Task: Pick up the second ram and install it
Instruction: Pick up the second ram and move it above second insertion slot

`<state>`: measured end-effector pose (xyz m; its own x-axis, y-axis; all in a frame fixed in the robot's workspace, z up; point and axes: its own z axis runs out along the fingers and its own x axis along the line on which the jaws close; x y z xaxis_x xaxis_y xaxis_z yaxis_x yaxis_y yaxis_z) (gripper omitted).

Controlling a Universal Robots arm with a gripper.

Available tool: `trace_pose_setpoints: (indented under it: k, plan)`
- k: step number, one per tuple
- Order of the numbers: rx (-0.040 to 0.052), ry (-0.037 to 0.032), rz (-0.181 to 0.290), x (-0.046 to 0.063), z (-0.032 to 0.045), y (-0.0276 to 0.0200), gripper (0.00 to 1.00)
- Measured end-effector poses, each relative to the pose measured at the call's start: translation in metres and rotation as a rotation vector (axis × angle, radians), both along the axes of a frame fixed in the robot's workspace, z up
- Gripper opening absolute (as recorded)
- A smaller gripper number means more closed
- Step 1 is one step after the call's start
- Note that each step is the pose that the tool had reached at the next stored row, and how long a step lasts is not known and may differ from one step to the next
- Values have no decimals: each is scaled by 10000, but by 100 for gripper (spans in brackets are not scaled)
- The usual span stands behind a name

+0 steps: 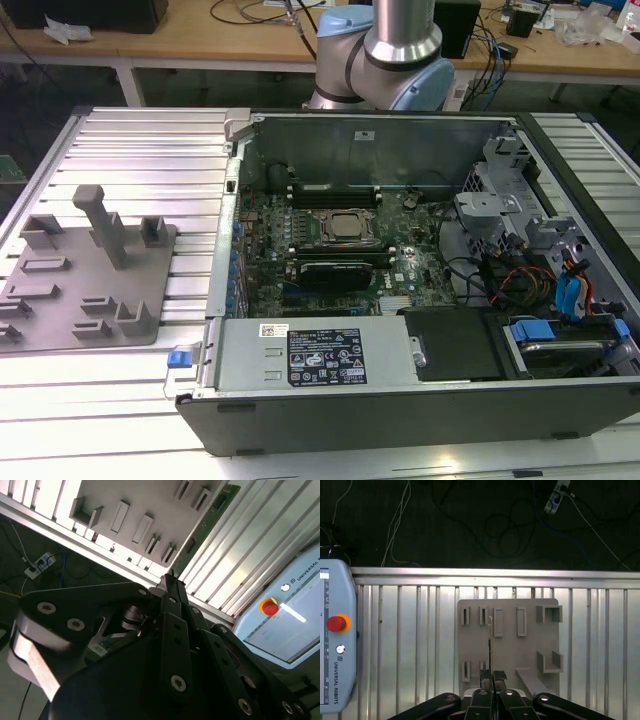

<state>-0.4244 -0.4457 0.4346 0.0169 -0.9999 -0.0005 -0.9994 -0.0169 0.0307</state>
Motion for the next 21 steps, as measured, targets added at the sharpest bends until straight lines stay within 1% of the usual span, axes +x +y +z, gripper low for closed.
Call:
trace_pose_setpoints:
  k: [5,9,10,12,13,14,18,21]
  plan:
    - [1,-2,0,0,97,0,9]
    - [1,-3,0,0,104,0,9]
    - [-2,2,2,17,107,0,9]
    - [1,0,1,141,104,0,9]
    - [1,1,1,179,104,0,9]
    - [0,4,1,250,104,0,9]
    - [1,10,-1,389,104,0,9]
    - [1,15,1,544,103,0,9]
